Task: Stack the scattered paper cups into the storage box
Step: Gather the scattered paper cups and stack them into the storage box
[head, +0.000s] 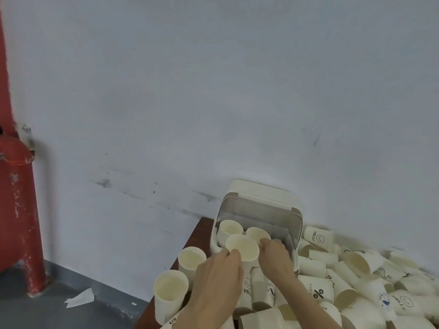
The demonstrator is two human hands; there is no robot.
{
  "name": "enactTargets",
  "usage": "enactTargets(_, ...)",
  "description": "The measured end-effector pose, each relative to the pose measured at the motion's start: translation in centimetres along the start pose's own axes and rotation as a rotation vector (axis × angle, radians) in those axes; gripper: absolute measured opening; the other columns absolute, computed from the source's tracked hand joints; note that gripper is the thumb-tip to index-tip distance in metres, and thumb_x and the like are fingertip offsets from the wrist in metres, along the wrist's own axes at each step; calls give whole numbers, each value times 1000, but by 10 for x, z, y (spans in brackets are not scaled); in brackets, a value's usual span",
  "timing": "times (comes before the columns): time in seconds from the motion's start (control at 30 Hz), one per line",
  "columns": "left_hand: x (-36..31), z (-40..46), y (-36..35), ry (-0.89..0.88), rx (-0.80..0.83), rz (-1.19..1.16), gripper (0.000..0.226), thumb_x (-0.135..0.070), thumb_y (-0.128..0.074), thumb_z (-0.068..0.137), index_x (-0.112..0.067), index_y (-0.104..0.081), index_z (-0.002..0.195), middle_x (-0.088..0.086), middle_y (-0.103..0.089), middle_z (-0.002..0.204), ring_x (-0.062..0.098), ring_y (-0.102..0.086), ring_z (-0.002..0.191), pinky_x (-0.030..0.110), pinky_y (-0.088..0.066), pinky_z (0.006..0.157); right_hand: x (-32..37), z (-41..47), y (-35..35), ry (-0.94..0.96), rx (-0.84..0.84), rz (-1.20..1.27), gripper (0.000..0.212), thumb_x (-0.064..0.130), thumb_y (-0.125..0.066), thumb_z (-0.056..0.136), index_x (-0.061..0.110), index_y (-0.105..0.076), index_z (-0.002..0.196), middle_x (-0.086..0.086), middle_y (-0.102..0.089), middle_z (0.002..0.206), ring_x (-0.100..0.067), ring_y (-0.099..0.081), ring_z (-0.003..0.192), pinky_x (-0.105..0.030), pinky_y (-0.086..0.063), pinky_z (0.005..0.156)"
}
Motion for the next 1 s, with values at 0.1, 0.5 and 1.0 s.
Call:
enactTargets(0.1,5,29,4,-5,-64,-72,26,-27,-31,101,-19,-55,94,-2,-58,95,21,-57,86,36,-48,73,-1,-5,1,6,15,89,33,19,-39,96,15,-47,128,-11,-56,118,-30,-53,108,-36,-39,80)
enactTargets(0.5,42,127,-16,44,-182,-114,24,-16,-37,97,-9,-59,90,7,-64,90,28,-59,83,42,-50,73,-18,-48,24,72,-68,178,25,27,-39,96,24,-46,120,5,-54,105,-14,-50,95,-29,-45,77)
enactTargets(1.0,51,121,-68,181,28,46,28,-17,-41,97,-20,-65,112,9,-64,111,29,-60,102,35,-47,78,-28,-81,41,97,-76,168,31,27,-38,100,20,-44,129,4,-55,108,-13,-51,98,-26,-43,83)
Point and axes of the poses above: each hand's wrist, its own z-axis towards the middle knuckle, its own y-axis out of the back of the hand, x = y × z, the point moved 9 cm from there along z, towards the middle knuckle
